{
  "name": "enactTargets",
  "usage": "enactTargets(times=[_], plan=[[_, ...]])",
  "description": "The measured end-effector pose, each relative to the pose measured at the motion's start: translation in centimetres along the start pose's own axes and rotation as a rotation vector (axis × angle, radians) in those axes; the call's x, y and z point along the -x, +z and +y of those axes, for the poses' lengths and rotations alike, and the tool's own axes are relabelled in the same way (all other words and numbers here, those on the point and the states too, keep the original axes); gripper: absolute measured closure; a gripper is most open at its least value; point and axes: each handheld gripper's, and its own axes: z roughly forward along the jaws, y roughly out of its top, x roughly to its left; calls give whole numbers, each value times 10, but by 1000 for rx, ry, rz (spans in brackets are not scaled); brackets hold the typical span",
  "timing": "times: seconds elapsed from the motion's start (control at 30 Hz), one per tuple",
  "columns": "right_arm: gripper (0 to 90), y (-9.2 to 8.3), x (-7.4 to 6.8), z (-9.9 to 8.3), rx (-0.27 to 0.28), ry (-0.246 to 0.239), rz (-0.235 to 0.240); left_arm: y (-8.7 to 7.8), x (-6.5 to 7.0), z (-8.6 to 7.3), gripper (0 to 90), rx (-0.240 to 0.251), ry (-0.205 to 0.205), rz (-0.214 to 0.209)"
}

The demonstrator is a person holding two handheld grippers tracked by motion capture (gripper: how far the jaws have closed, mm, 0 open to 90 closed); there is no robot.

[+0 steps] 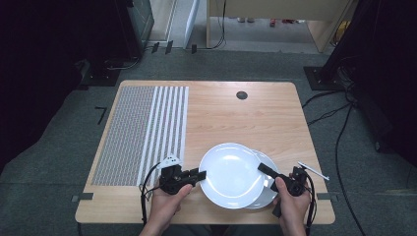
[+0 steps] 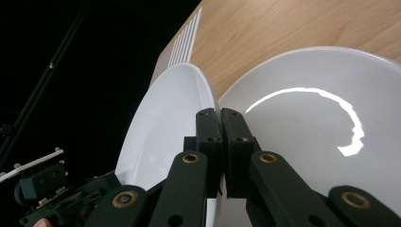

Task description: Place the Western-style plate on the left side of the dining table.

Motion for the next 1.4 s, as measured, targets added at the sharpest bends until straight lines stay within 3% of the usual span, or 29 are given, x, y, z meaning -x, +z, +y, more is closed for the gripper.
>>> enactTargets(times=[0.63,1.4], plan=[[883,49,-37,10,-30,-60,15,-34,-28,15,701,58,-41,72],[884,113,-72,9,-78,-64,51,-73,-68,28,709,125,-103,156]])
